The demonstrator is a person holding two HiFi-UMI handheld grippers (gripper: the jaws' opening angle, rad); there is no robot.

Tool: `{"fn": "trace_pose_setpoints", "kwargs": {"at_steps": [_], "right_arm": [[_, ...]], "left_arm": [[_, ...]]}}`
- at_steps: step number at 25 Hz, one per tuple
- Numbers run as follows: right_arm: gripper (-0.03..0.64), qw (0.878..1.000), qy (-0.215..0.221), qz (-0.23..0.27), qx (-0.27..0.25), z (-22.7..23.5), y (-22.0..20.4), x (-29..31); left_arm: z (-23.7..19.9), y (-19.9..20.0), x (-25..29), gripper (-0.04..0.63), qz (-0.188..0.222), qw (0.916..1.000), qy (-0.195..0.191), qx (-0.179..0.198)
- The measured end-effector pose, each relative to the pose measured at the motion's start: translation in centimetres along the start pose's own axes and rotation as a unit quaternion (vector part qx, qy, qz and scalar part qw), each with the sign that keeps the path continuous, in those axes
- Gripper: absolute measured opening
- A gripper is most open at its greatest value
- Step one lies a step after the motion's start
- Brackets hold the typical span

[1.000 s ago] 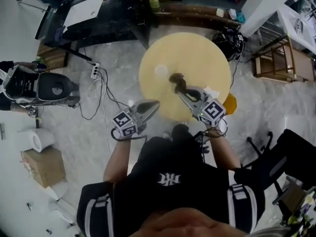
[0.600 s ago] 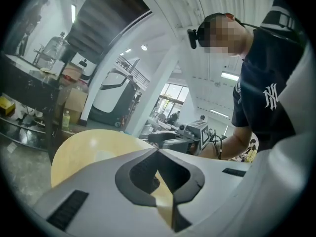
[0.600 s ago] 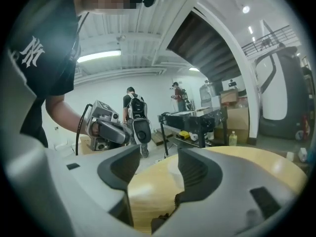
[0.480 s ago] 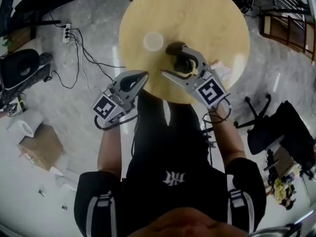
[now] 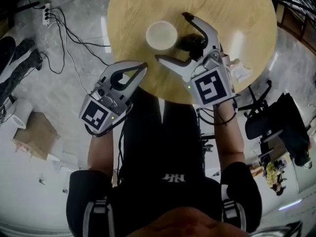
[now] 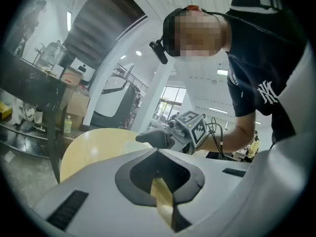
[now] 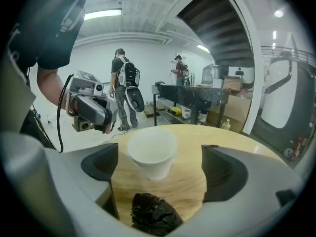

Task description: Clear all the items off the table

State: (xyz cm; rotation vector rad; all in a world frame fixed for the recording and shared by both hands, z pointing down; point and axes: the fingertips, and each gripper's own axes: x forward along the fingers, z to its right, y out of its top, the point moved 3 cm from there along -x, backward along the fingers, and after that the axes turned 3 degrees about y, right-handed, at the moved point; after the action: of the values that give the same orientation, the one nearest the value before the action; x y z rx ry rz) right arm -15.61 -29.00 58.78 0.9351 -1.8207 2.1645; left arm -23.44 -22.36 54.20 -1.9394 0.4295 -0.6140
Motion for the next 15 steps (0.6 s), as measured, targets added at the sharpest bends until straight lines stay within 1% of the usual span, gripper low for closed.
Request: {"fn": "trace_pose_setpoints", "kwargs": {"at_steps": [2,3,4,6,7,9,10,11,15], "right_arm": [[0.523,1.000,0.019,-0.023,-0.001,0.0,-0.7,1.0],[0.487,0.999,0.026,-0.032,-0.004,-0.2,-1.1,1.1],[0.467,0.999,0.030,-0.037,-0.008,-0.3,-1.4,1.1],[0.451,0.998,0.032,-0.043,-0.016,-0.6,-1.8,0.8],[0.403,0.998,0.032,-0.045,-0.019,-0.7,-1.7,0.5],[0.343,0.998,0.031,-0.051,-0.025,-1.1,-0.9,-0.4],[0.323,0.998,0.030,-0.054,-0.027,-1.4,-0.4,-0.8],[0.308,0.998,0.029,-0.055,-0.029,-1.6,-0.1,-0.9],[0.296,0.998,0.028,-0.051,-0.033,-1.1,-1.3,0.1]], "left_arm": [[-0.4,-0.5,0.0,0.012,-0.001,1.0000,-0.003,-0.002],[-0.4,-0.7,-0.1,0.012,0.002,1.0000,-0.003,-0.004],[-0.4,-0.8,-0.1,0.012,0.007,1.0000,-0.003,-0.006],[-0.1,-0.7,-0.2,0.012,0.018,0.9998,0.000,-0.012],[0.1,-0.5,-0.3,0.012,0.022,0.9997,0.001,-0.013],[0.7,0.3,-0.8,0.012,0.028,0.9995,0.000,-0.015],[1.0,0.6,-1.1,0.012,0.030,0.9994,0.000,-0.016],[1.2,0.6,-1.4,0.012,0.031,0.9994,0.000,-0.016],[0.6,-1.1,-1.3,0.012,0.030,0.9994,0.008,-0.018]]}}
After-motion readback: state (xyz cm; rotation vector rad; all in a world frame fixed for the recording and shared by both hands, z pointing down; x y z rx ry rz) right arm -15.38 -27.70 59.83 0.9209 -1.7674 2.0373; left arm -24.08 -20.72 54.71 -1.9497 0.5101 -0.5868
